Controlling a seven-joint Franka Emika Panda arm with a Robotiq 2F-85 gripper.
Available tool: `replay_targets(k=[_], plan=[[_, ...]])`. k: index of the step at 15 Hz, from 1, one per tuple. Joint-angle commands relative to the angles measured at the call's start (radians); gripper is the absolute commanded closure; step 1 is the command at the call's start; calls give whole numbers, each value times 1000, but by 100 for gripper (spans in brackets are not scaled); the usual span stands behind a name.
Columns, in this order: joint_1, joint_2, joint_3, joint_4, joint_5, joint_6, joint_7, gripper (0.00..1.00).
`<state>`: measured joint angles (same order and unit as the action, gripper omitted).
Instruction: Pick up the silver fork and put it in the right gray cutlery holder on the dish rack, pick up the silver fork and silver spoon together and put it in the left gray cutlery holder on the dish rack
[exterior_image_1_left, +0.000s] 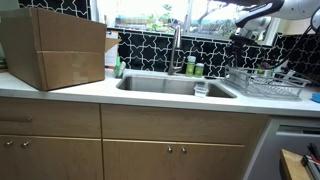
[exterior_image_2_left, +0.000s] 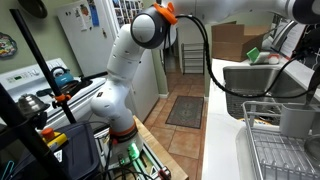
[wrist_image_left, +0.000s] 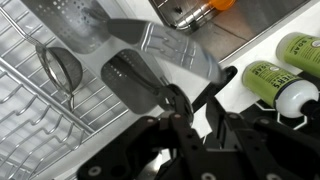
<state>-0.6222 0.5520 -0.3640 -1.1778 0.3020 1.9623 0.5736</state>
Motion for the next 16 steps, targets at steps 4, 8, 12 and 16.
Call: replay_targets(k=[4,8,12,16], plan=[[29,-44,-1,-93,4,20,28,80],[24,-47,5,-92,19,25,11,52],[20,-53,3,-88,29,53,6,25],[2,-41,12,-72,57,70,-19,0]])
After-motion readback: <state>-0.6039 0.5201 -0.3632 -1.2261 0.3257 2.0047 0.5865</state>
